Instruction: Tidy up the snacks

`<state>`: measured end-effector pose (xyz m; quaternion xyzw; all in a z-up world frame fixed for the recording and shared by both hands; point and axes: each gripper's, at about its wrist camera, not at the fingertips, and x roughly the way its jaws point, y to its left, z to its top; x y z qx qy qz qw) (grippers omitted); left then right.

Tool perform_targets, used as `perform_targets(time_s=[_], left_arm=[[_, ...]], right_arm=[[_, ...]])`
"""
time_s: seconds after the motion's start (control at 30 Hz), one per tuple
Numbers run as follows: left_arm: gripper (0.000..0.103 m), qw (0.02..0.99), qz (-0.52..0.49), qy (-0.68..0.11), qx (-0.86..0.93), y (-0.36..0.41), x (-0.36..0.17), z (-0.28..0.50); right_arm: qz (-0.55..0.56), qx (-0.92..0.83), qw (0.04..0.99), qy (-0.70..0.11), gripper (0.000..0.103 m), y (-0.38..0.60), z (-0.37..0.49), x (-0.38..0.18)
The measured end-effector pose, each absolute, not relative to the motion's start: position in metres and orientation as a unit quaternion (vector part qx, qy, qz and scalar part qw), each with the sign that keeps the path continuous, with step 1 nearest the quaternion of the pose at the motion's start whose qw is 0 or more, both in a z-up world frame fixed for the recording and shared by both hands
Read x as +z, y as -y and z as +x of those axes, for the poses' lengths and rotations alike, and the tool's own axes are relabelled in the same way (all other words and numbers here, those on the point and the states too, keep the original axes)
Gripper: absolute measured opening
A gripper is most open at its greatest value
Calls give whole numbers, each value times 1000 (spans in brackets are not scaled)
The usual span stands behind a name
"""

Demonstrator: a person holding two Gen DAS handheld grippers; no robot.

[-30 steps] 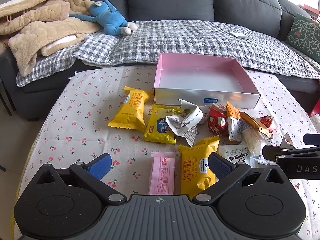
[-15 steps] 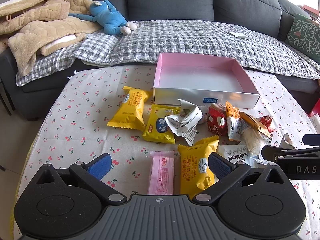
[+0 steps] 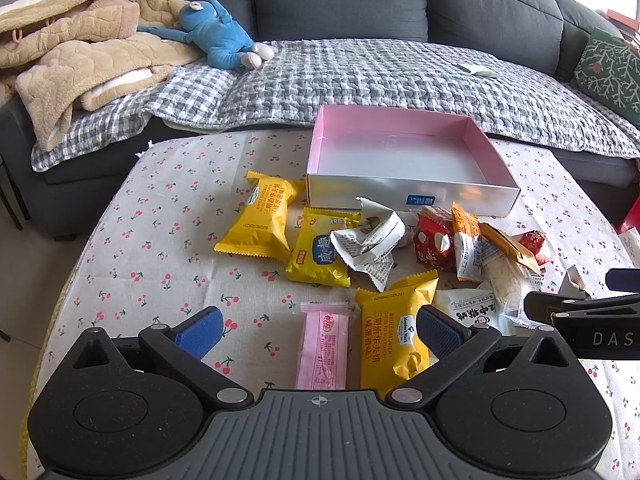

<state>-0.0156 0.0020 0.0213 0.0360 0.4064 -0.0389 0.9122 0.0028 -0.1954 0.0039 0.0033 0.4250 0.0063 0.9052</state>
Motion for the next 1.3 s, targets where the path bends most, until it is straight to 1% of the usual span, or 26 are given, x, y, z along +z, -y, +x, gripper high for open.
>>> perform_targets(time_s=[0.47,0.67,0.87,1.0,1.1,1.17,1.2,1.27,1.3], left_arm=[[103,910,46,-408,-50,2,21,-14],[103,904,58,-416,-78,4,21,-4],[103,897,75,-418,-126,10,25,15],[101,896,90,-401,-168,16,30,29],[95,895,105,-382,-204,22,29,41],[87,894,112,-372,-222,26,26,50],[85,893,110,-368,-232,27,22,55],[73,890,104,-366,-251,28,14,63],[69,888,101,-366,-259,28,10,66]], right_arm=[[3,3,904,-428,103,196,2,2],[-16,10,901,-433,103,200,5,6],[-13,36,883,-468,103,211,17,11],[11,33,876,-481,102,219,34,13],[49,45,869,-491,93,225,48,10],[73,57,865,-493,86,227,56,6],[83,61,864,-493,84,227,60,4],[109,73,860,-493,74,228,66,-3],[120,76,858,-493,72,229,68,-6]])
